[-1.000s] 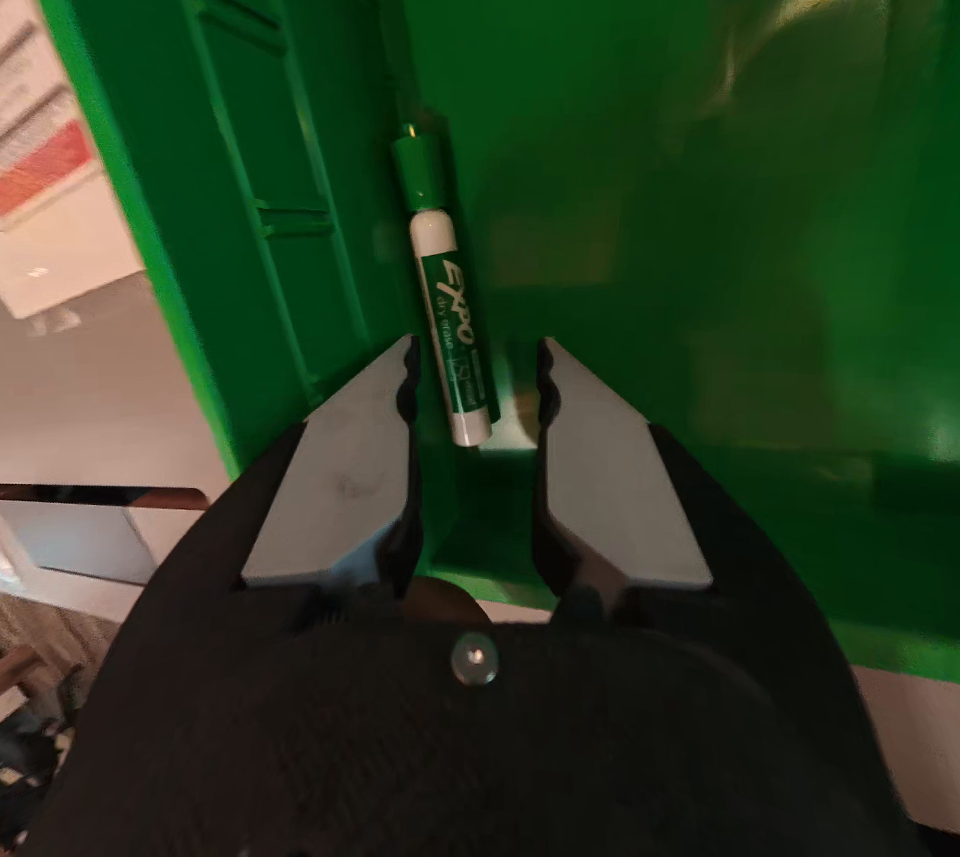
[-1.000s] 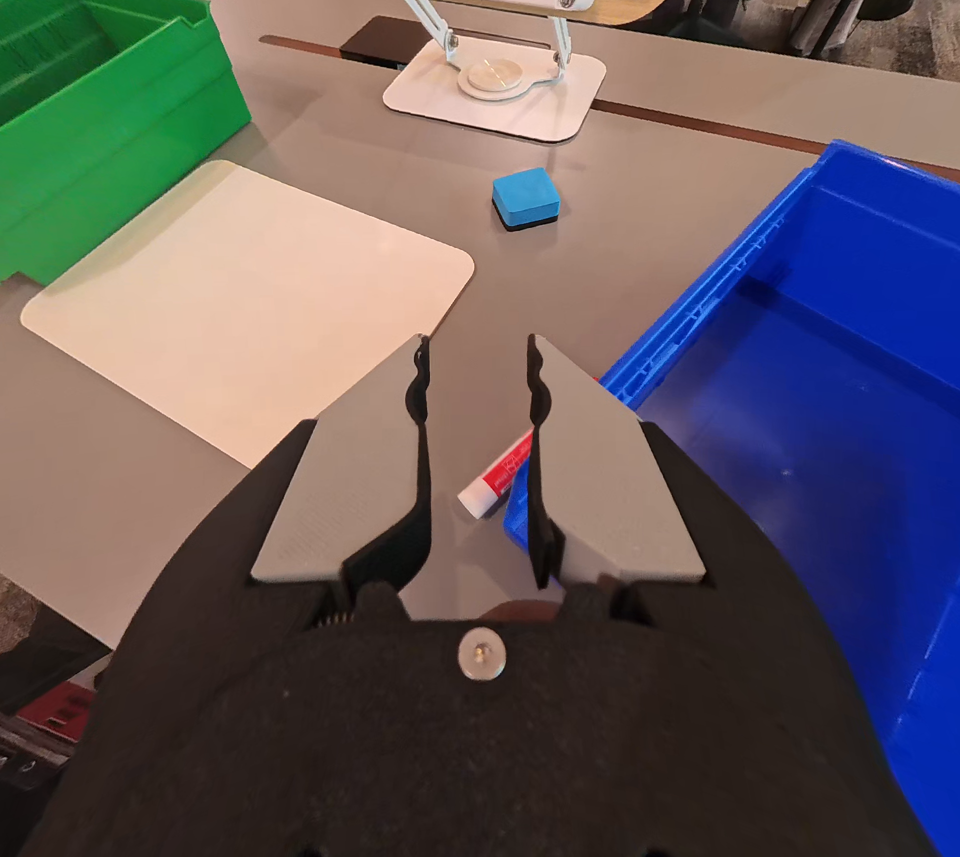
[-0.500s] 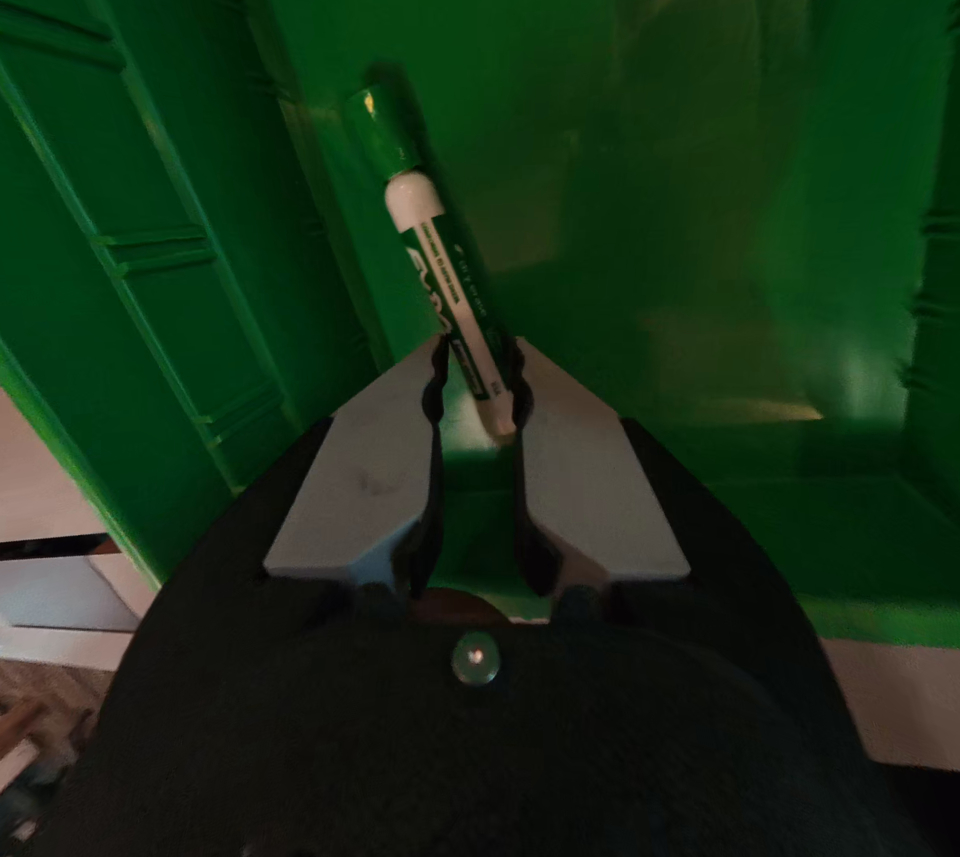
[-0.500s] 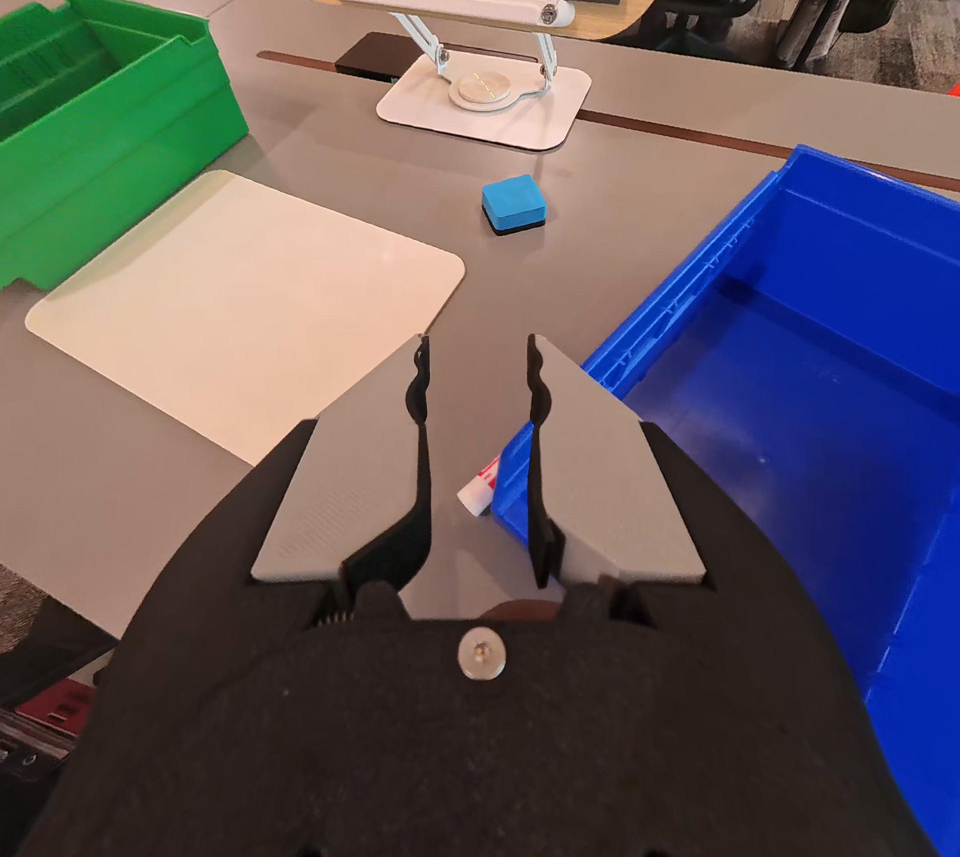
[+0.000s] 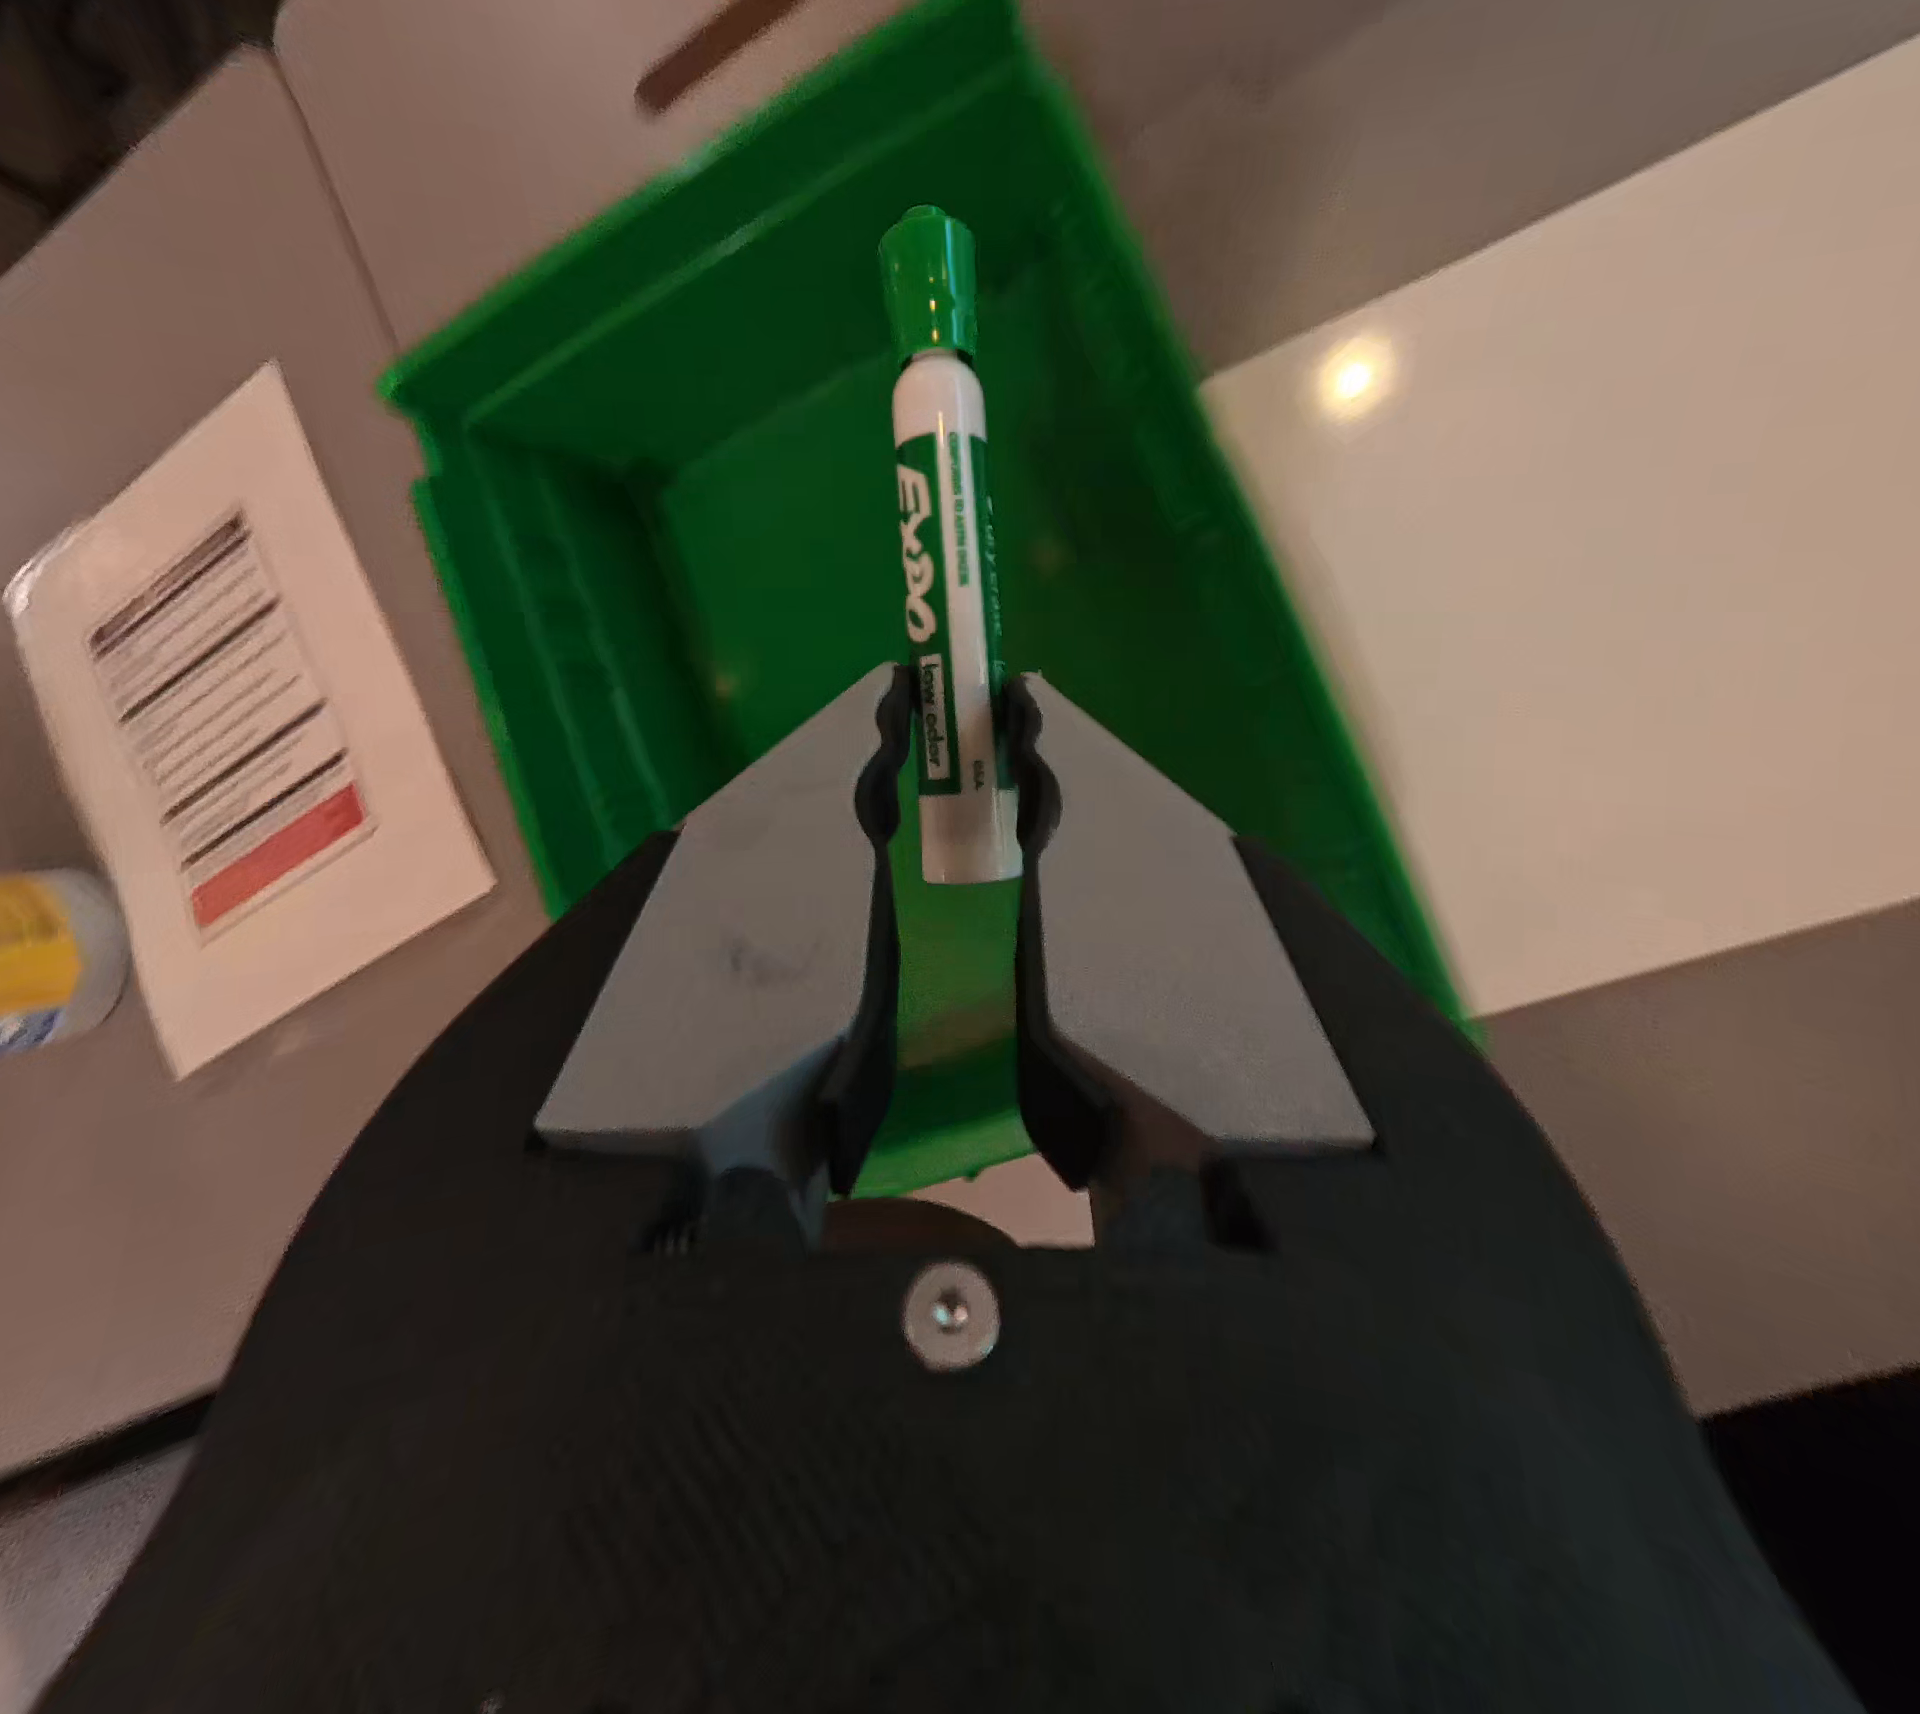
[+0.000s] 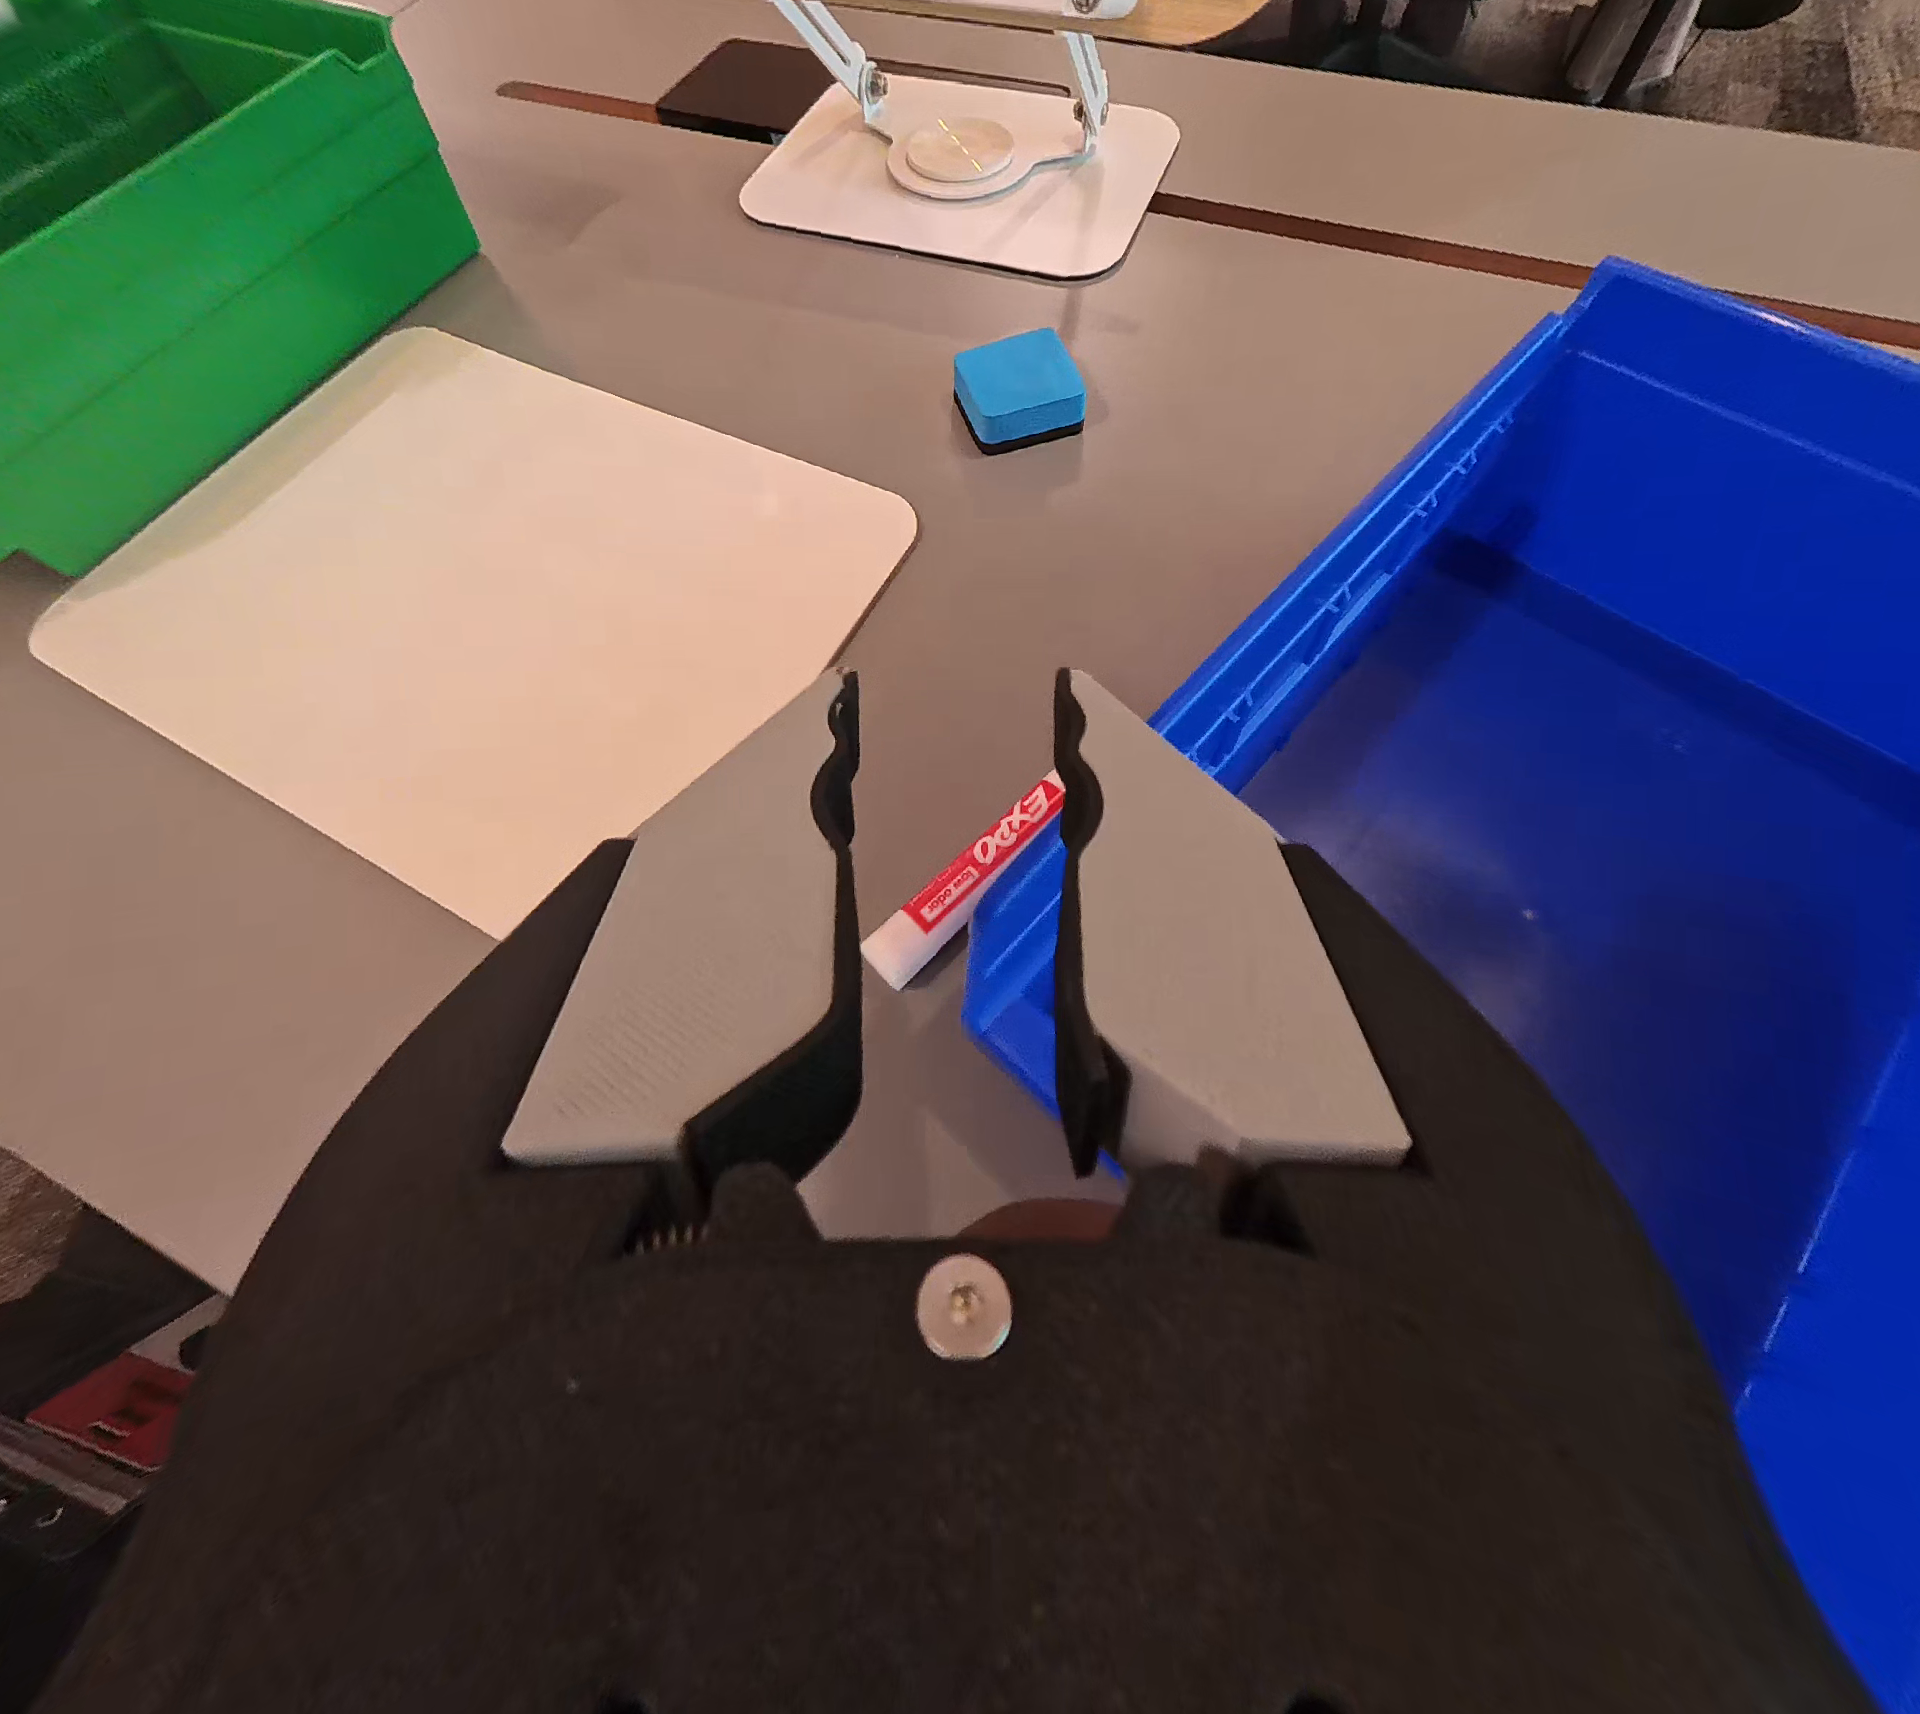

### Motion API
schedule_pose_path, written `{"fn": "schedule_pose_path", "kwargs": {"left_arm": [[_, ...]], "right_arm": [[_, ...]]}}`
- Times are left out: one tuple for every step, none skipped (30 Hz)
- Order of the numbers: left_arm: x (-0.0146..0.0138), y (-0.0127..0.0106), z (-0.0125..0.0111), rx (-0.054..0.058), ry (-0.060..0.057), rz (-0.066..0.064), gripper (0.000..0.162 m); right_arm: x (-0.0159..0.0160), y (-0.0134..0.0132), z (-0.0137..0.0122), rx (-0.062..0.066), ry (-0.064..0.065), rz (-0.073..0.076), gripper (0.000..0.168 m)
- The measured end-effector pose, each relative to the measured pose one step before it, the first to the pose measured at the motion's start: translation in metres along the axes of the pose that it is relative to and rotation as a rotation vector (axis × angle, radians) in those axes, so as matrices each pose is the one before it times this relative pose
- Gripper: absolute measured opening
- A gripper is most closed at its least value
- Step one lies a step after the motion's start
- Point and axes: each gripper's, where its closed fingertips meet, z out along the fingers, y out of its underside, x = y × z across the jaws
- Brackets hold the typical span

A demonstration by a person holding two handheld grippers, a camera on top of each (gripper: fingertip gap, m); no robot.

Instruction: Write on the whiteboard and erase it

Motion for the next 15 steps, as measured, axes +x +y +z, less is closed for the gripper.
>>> {"fn": "schedule_pose_path", "kwargs": {"left_arm": [[0.01602,-0.01838,-0.01192,0.0667,0.0596,-0.0112,0.016],[0.01934,-0.01764,-0.00887,0.0627,0.0647,-0.0055,0.016],[0.02273,-0.01590,-0.00495,0.0553,0.0688,0.0027,0.017],[0.02484,-0.01306,-0.00055,0.0421,0.0701,-0.0006,0.017],[0.02617,-0.01002,0.00415,0.0311,0.0695,0.0005,0.017],[0.02679,-0.00648,0.00915,0.0191,0.0664,0.0040,0.017],[0.02637,-0.00271,0.01377,0.0055,0.0623,0.0063,0.017],[0.02499,-0.00040,0.01779,0.0015,0.0567,0.0033,0.017],[0.02324,0.00163,0.02093,-0.0013,0.0540,-0.0032,0.017],[0.02105,0.00372,0.02354,-0.0062,0.0540,-0.0104,0.016],[0.01756,0.00459,0.02566,-0.0036,0.0496,-0.0251,0.016],[0.01424,0.00591,0.02651,-0.0084,0.0470,-0.0362,0.016],[0.01088,0.00751,0.02634,-0.0176,0.0421,-0.0406,0.017],[0.00816,0.00572,0.02404,-0.0115,0.0400,-0.0468,0.017],[0.00522,0.00378,0.02067,-0.0028,0.0334,-0.0527,0.016]], "right_arm": [[0.00044,0.00070,0.00100,-0.0045,0.0028,-0.0008,0.035],[-0.00005,0.00013,0.00023,-0.0012,0.0017,-0.0016,0.035],[-0.00062,-0.00034,-0.00036,0.0013,0.0003,-0.0020,0.035],[-0.00084,-0.00080,-0.00082,0.0027,0.0000,-0.0023,0.035],[-0.00065,-0.00094,-0.00110,0.0033,0.0004,-0.0028,0.035],[-0.00038,-0.00104,-0.00126,0.0040,0.0014,-0.0027,0.035],[-0.00027,-0.00088,-0.00122,0.0032,0.0011,-0.0028,0.035],[0.00026,-0.00034,-0.00107,0.0013,0.0012,-0.0030,0.034],[0.00131,0.00013,-0.00098,-0.0007,0.0041,-0.0018,0.035],[0.00247,0.00008,-0.00115,0.0004,0.0072,0.0002,0.035],[0.00297,0.00018,-0.00129,0.0011,0.0077,0.0034,0.035],[0.00290,0.00059,-0.00119,0.0009,0.0051,0.0065,0.034],[0.00233,0.00092,-0.00108,-0.0009,0.0007,0.0086,0.035],[0.00163,0.00086,-0.00098,-0.0008,-0.0023,0.0055,0.035],[0.00185,0.00065,-0.00107,-0.0004,0.0005,0.0016,0.035]]}}
